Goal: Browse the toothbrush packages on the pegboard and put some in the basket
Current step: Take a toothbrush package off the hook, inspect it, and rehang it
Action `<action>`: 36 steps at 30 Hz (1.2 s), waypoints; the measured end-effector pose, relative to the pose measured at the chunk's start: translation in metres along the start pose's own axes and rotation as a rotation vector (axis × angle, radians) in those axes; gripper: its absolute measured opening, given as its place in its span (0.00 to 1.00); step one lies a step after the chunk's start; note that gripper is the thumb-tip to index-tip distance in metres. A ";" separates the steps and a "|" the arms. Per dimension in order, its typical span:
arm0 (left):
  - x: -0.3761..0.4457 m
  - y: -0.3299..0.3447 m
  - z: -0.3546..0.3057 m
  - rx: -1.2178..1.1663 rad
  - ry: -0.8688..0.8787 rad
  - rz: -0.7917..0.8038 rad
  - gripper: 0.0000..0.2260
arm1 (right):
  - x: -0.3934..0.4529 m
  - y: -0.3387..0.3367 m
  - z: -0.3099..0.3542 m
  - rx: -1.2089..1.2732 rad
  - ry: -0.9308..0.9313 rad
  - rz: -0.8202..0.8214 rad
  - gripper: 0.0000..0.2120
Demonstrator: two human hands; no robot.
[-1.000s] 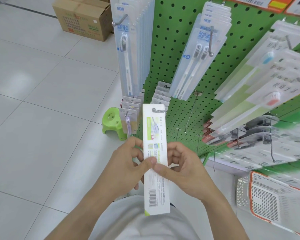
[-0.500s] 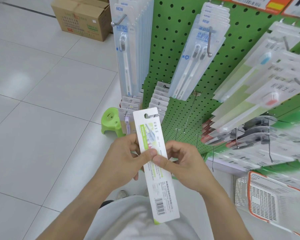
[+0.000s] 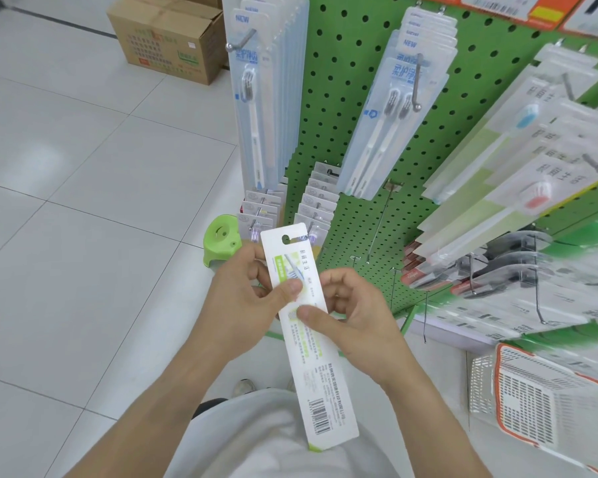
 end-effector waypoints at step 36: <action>-0.008 -0.017 0.016 -0.033 -0.016 0.016 0.06 | -0.003 -0.051 -0.001 -0.616 0.089 0.059 0.11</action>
Point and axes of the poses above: each hand's wrist, its own x-axis towards the middle knuckle, its own y-axis out of the palm, z = x × y, the point moved 10 cm from there along x, towards the middle knuckle, and after that the axes turned 1 degree about x, right-handed, at the moved point
